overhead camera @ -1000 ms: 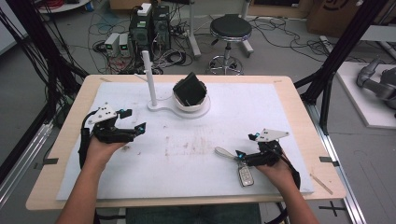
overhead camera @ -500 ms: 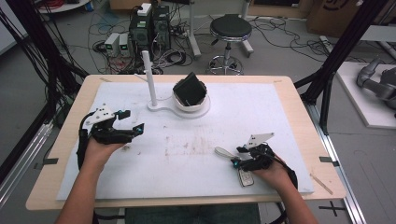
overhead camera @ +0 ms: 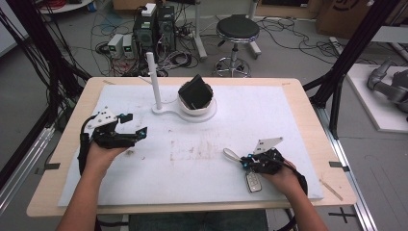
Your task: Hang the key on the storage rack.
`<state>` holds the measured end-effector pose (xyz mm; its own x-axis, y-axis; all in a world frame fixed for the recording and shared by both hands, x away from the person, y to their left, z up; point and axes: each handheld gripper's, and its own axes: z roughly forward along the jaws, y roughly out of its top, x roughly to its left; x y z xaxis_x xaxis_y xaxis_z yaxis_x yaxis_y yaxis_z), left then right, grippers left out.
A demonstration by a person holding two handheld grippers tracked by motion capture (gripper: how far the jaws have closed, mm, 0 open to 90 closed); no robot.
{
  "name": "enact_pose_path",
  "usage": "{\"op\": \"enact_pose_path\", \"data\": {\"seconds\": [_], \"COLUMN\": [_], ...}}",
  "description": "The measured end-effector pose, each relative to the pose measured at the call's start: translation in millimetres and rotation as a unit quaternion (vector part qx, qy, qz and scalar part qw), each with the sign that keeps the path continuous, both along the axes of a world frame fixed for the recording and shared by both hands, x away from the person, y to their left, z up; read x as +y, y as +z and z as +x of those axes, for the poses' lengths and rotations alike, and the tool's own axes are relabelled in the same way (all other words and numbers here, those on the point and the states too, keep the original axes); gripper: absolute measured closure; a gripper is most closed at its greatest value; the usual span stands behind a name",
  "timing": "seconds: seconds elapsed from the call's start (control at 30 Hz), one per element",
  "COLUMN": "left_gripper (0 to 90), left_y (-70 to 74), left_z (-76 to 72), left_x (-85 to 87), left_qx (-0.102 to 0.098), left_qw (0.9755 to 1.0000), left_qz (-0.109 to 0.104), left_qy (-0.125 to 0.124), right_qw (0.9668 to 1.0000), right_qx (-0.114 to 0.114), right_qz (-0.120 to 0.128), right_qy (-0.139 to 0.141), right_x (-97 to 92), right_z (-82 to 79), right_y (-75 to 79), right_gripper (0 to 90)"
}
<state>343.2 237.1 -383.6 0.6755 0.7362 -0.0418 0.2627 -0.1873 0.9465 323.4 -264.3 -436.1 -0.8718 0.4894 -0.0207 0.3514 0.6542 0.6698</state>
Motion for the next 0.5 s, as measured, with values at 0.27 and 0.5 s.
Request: {"op": "enact_pose_path", "data": {"seconds": [0.27, 0.5], "left_gripper": [18.4, 18.4], "left_y": [-1.2, 0.2], "left_z": [-1.1, -7.0], "left_x": [4.4, 7.7], "left_qx": [0.005, 0.005], "left_qw": [1.0, 0.9999], "left_qz": [-0.002, 0.003], "left_qy": [0.007, 0.009], "right_qw": [0.9985, 0.9948], "right_qx": [-0.021, -0.053], "right_qz": [0.045, 0.067], "right_qy": [-0.024, -0.055], "right_x": [-0.5, 1.3], "right_z": [4.2, 13.8], "right_y": [14.6, 31.1], "right_gripper": [82.5, 82.5]}}
